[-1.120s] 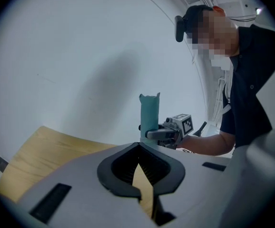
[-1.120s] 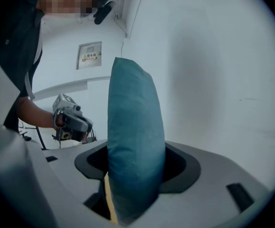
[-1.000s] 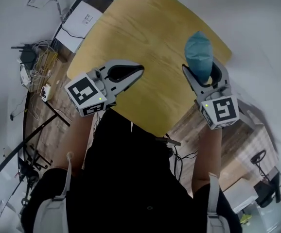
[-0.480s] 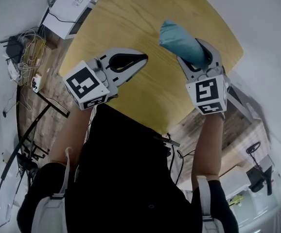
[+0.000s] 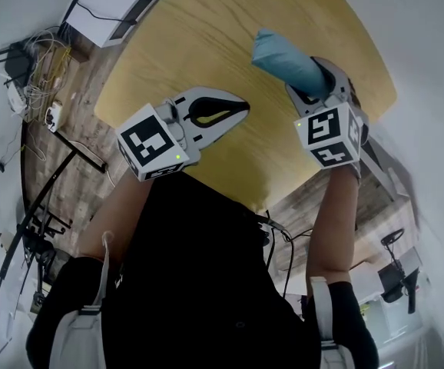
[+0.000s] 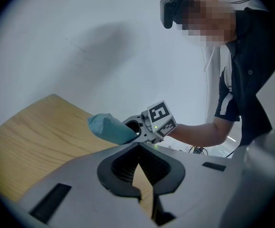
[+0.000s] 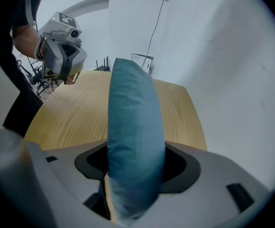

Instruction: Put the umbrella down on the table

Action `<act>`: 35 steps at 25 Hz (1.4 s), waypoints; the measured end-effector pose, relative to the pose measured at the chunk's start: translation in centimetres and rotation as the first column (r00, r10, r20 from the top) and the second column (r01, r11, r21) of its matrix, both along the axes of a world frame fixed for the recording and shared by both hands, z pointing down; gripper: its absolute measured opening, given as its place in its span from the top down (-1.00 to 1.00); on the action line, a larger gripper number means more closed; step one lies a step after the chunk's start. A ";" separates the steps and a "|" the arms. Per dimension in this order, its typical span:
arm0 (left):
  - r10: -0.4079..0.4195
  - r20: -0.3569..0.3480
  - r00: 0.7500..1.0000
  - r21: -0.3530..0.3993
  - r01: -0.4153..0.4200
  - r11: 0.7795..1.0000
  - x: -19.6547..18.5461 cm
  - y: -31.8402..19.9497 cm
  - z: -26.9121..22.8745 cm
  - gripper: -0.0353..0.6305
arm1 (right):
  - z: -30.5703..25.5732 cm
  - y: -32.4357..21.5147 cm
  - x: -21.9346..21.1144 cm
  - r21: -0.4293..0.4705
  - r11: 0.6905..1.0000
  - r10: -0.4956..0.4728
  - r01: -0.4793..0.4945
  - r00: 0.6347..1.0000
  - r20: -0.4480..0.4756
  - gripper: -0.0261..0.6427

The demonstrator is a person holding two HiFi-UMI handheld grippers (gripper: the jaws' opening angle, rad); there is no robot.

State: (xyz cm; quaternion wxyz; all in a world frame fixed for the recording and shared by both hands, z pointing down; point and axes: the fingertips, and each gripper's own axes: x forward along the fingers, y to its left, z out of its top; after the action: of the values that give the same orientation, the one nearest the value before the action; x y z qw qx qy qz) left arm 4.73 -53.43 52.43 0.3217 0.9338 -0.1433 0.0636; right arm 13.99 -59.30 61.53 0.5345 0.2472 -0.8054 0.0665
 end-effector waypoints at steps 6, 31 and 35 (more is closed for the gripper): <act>-0.008 -0.015 1.000 -0.038 0.008 0.999 -0.1 0.0 1.1 0.86 | 1.7 -0.6 -0.2 -0.028 1.000 -0.013 0.013 1.000 -0.014 0.04; 0.070 -0.148 0.986 0.009 -0.069 0.998 -1.0 1.7 -0.9 0.86 | 5.1 -0.7 -0.8 -0.145 0.987 -0.066 0.061 0.997 -0.027 0.03; 0.075 -0.146 0.986 0.040 -0.070 0.997 -1.3 2.1 -1.8 0.86 | 4.3 -0.8 -0.3 -0.117 0.990 -0.081 0.075 0.996 -0.047 -0.01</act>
State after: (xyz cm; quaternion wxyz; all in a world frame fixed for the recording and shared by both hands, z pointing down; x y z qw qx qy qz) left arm 3.38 -51.29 50.59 0.3127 0.9459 -0.0862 0.0037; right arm 13.72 -60.07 65.83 0.5705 0.1860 -0.7954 0.0853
